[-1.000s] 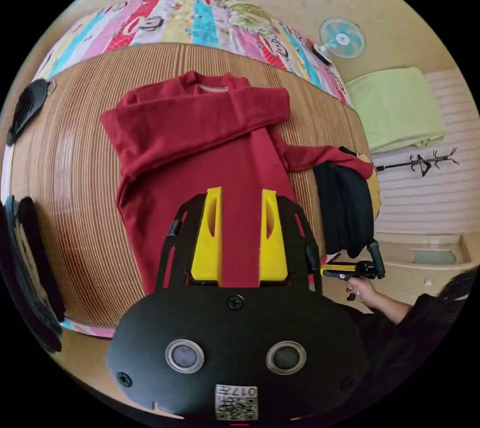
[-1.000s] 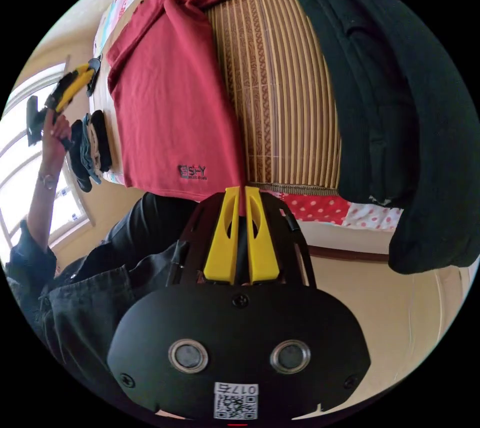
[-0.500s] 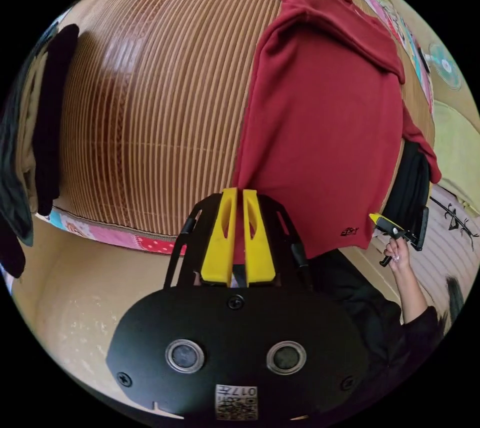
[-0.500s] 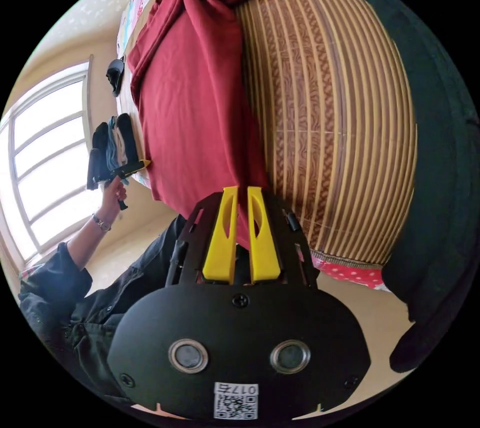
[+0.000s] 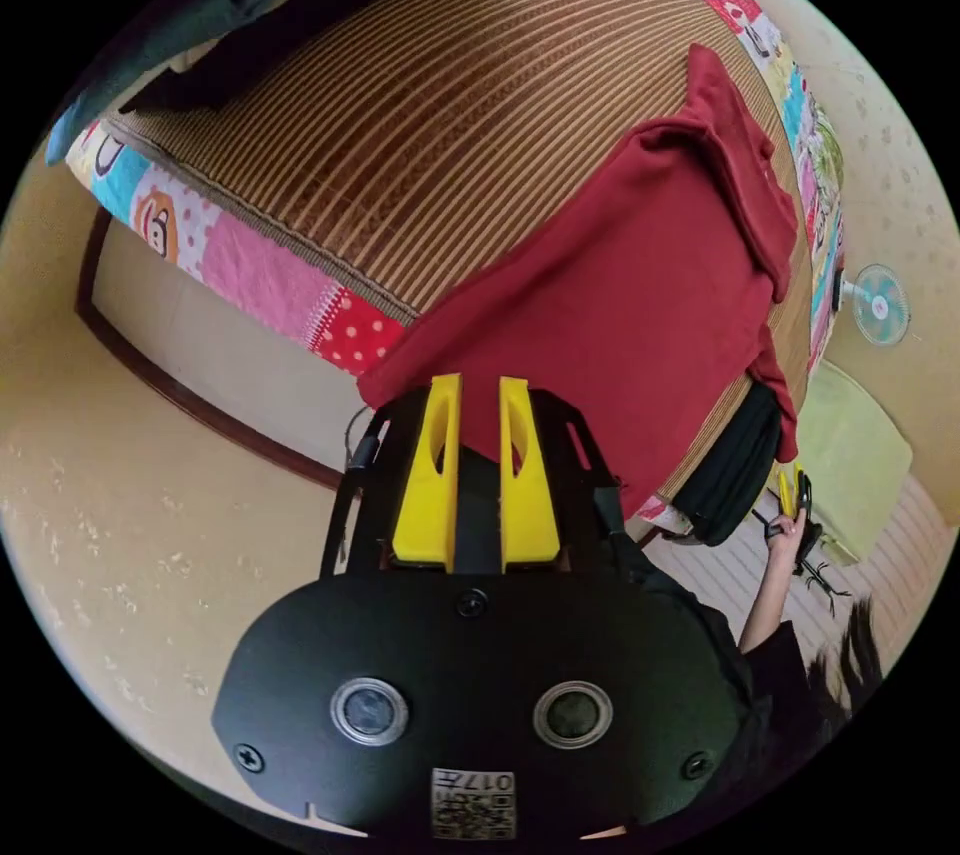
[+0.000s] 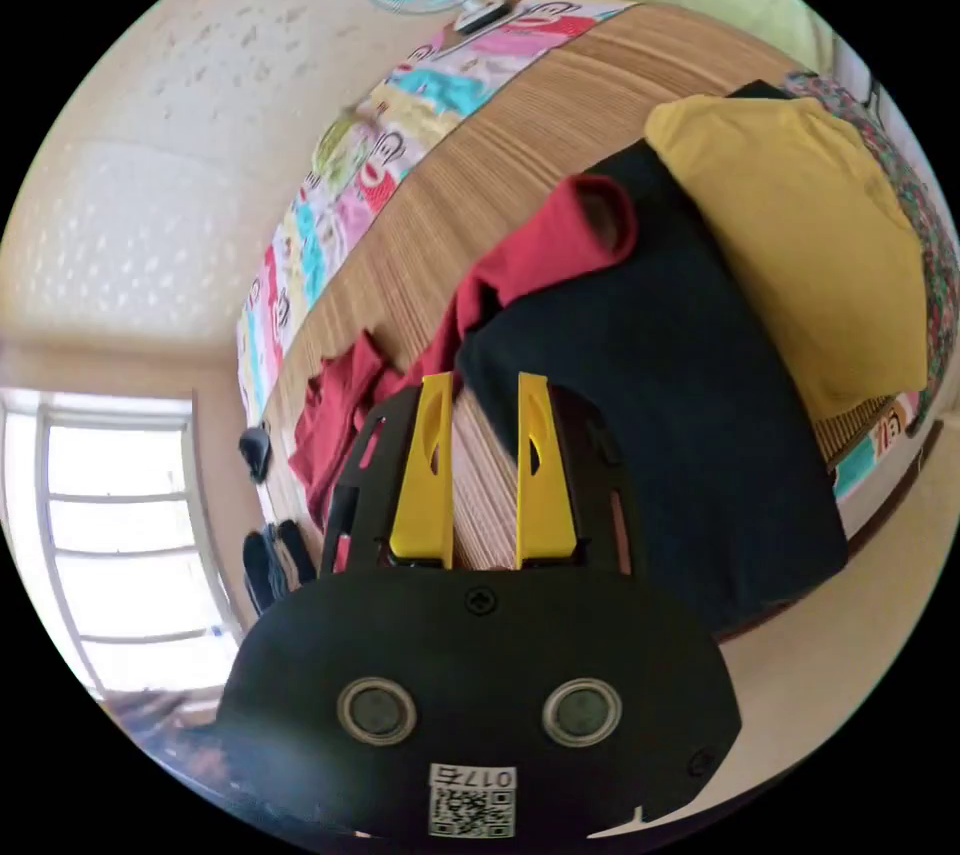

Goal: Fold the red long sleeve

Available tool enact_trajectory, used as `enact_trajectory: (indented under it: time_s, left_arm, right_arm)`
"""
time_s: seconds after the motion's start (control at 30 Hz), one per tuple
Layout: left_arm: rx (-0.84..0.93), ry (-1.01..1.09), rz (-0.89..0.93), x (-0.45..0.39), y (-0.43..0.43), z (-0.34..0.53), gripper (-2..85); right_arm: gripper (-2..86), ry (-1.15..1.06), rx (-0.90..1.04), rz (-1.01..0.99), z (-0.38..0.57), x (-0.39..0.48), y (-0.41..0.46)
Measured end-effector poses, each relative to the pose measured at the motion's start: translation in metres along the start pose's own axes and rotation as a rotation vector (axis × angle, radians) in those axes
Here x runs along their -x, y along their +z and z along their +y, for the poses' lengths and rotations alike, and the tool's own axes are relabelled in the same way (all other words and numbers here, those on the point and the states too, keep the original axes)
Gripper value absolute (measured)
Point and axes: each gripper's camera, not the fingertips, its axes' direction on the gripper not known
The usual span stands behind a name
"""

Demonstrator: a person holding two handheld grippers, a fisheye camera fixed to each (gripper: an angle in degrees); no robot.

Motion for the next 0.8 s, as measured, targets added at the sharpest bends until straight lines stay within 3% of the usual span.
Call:
enact_trajectory:
  time_s: [0.1, 0.2, 0.27, 0.33, 0.5, 0.57, 0.7, 0.8]
  left_arm:
    - [0.049, 0.073, -0.061, -0.025, 0.014, 0.015, 6.2]
    - [0.105, 0.149, -0.138, -0.054, 0.025, 0.021, 4.9]
    - [0.094, 0.183, -0.148, -0.066, 0.022, 0.023, 4.0]
    - [0.105, 0.203, -0.134, -0.073, 0.015, 0.020, 3.7]
    - [0.105, 0.228, -0.158, -0.072, -0.003, 0.018, 0.5]
    - [0.114, 0.214, -0.165, -0.065, -0.006, 0.018, -0.1]
    - [0.113, 0.157, -0.142, -0.044, -0.010, 0.025, -0.6]
    - [0.112, 0.113, -0.155, -0.029, -0.015, 0.032, -0.7]
  right_arm:
    - [12.0, 0.050, -0.082, -0.003, -0.036, -0.015, -0.005]
    - [10.7, 0.032, 0.049, 0.057, -0.061, -0.017, 0.019]
    - [7.3, -0.068, 0.105, 0.078, -0.069, -0.005, 0.020]
    - [3.4, -0.245, 0.032, 0.086, -0.072, 0.020, -0.011]
    - [2.3, -0.383, -0.093, -0.199, -0.057, 0.014, -0.096]
    - [2.2, -0.423, -0.114, -0.195, -0.045, -0.003, -0.114]
    - [2.4, -0.267, -0.015, 0.072, -0.011, -0.089, -0.097]
    - [3.1, 0.029, 0.024, 0.013, 0.029, -0.162, -0.082]
